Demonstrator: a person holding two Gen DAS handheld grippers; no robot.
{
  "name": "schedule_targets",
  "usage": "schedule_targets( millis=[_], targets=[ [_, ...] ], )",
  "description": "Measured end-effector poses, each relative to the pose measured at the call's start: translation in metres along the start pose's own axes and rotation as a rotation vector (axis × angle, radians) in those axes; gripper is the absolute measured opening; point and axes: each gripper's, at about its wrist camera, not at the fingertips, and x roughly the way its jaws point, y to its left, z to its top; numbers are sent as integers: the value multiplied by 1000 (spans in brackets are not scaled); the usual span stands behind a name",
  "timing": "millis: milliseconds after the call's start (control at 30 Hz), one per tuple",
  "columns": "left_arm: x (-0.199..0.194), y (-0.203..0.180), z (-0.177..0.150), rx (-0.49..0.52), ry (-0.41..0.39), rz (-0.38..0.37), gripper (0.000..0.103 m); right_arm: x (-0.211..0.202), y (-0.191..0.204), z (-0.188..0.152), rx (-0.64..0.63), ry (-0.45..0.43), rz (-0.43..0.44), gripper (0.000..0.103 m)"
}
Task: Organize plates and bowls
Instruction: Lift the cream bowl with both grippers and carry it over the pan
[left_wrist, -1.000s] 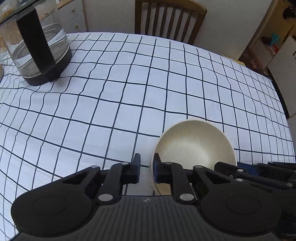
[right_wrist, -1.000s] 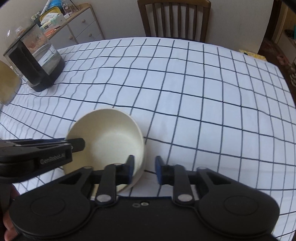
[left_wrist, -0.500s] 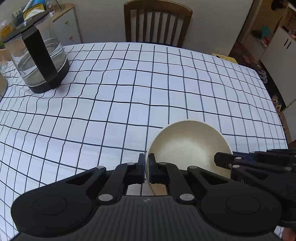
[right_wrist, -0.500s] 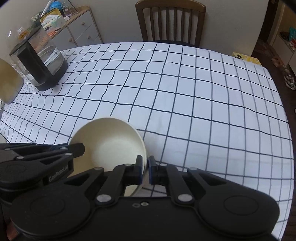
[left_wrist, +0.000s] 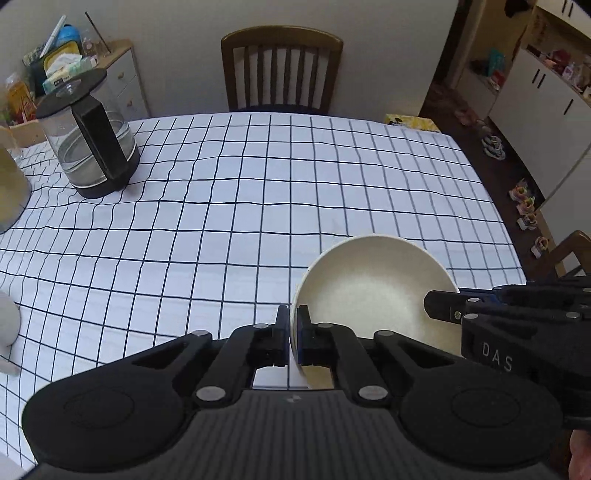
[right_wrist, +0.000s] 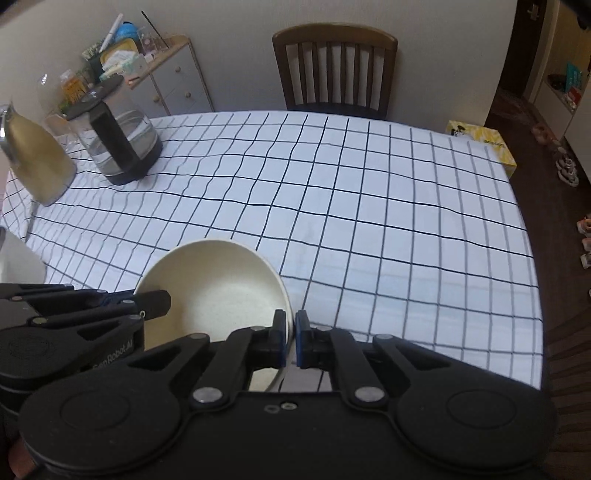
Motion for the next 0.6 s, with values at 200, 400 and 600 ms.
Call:
schedule_targets(
  millis=[200,400,600],
  targets=[
    [-37,-19,-26,48,-10,-25,3,-41,0,-27,4,-26,-9,5],
    [-66,-35,-53,76,-27,-56,3,-75,-3,-56,22,-41,-21,5],
    [-90,-55,-77,112,-39,-78,3,-106,-7,-86,39,-68,-45,5]
  ],
)
